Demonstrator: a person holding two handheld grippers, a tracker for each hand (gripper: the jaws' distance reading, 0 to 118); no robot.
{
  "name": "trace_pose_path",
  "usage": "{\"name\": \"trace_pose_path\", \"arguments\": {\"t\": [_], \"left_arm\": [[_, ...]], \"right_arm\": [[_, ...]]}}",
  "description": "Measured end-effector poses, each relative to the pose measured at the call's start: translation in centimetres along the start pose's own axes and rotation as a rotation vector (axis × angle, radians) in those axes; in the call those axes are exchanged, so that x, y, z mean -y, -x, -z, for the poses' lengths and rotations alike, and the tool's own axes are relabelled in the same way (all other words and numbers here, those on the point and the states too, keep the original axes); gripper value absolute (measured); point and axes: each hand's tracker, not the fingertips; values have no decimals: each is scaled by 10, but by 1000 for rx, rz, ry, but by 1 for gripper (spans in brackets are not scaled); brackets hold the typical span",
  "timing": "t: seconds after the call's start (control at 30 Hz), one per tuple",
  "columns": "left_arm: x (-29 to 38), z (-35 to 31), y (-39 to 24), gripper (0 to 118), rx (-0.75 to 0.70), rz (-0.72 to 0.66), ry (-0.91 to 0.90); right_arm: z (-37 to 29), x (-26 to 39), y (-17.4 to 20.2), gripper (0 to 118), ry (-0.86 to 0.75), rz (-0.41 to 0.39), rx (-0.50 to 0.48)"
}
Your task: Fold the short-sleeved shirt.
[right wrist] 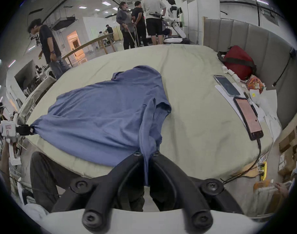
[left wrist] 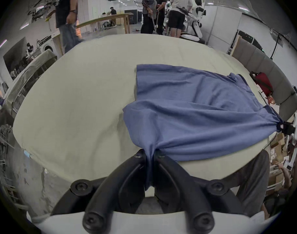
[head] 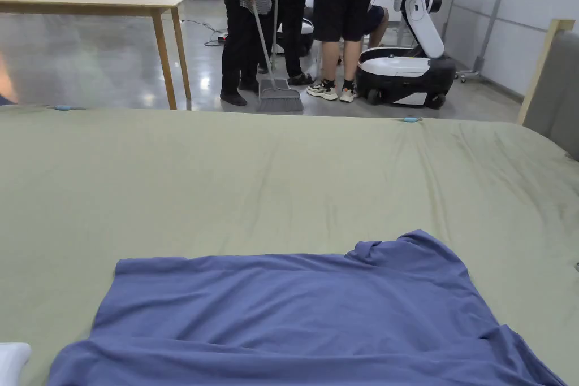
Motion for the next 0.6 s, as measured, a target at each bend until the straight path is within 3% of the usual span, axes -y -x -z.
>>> {"name": "trace_pose_path", "arguments": {"t": [0.03,0.07,0.17,0.2,0.23,0.37,0.4,0.43,0.47,0.5,0.53,0.6], "left_arm": [[3,0,-5,6,10,0,-2],[4,4,-4,9,25,-15,-13],[2,13,1,33,16,-72,-14],[2,14,2,89,-3,-87,-21],[1,10,4,111,-11,-101,-67],[-22,-2,6,105,-6,-127,-136],[-31,-3,4,100,-10,-113,-148],[-43,-1,2,89,-26,-101,-161],[-53,1,-1,68,-30,-88,-179],[-65,6,-4,22,-20,-60,-188],[-78,16,-6,0,-18,-40,-185],[-102,37,-11,0,-21,-31,-188]], "right_arm": [[3,0,0,24,2,5,-7],[8,-1,0,59,6,27,-17],[13,-3,9,101,21,37,4],[9,-3,11,118,0,29,8],[3,-7,13,117,-27,20,13],[3,-32,-4,115,-109,-3,93],[2,-36,4,108,-124,8,99],[2,-44,3,93,-138,29,97],[3,-51,2,65,-162,46,92],[7,-58,1,20,-198,63,97],[14,-66,2,3,-197,63,116],[26,-80,0,1,-193,59,105]]}}
